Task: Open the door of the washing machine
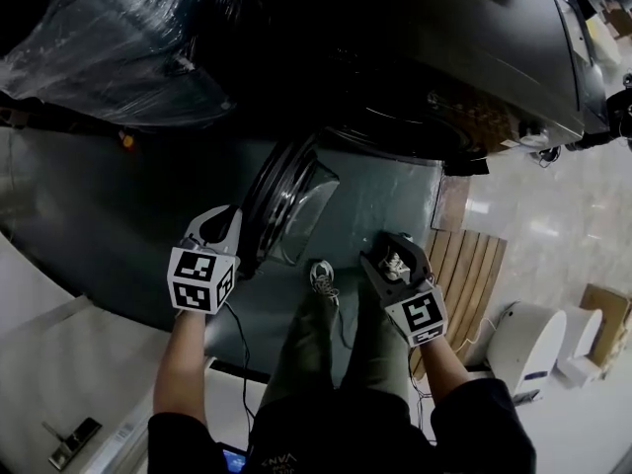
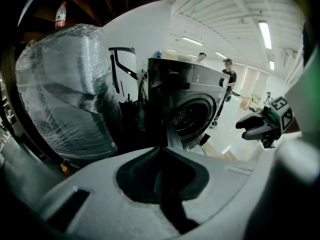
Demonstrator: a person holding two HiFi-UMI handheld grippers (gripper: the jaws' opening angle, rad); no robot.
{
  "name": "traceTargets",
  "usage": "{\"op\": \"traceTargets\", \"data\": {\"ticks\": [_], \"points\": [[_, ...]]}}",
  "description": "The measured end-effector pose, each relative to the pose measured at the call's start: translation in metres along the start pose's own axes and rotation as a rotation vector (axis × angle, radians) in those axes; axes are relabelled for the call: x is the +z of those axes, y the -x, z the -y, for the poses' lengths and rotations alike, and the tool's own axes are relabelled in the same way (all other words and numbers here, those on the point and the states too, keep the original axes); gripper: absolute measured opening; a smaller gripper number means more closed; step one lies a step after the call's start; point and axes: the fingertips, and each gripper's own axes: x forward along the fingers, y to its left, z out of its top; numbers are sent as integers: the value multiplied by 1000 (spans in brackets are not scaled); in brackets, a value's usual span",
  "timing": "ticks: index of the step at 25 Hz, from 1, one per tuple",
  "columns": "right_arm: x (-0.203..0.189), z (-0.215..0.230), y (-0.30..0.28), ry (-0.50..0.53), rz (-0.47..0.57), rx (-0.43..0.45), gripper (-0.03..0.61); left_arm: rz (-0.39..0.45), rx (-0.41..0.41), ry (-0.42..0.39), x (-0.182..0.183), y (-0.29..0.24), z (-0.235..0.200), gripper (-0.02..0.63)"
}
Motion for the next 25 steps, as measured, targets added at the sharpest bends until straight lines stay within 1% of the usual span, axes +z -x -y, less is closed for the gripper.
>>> {"op": "traceTargets", "data": {"ticks": [4,10,15,20,25], "points": [[4,-7,-6,2,2,9,209,23,35,49,6,-2,-32,17],[3,-11,-12,21,-19,25,209,50,48,136,16,-7,-78,17],[6,-13,-21,34,-20,46,209,84,114,154,27,-13,-108,17],[9,-19,-30,39,-18,69,207,128,140,209,37,-20,-132,17],[17,-25,-38,55,5,86,168,152,169,214,49,-28,-148,17]]}}
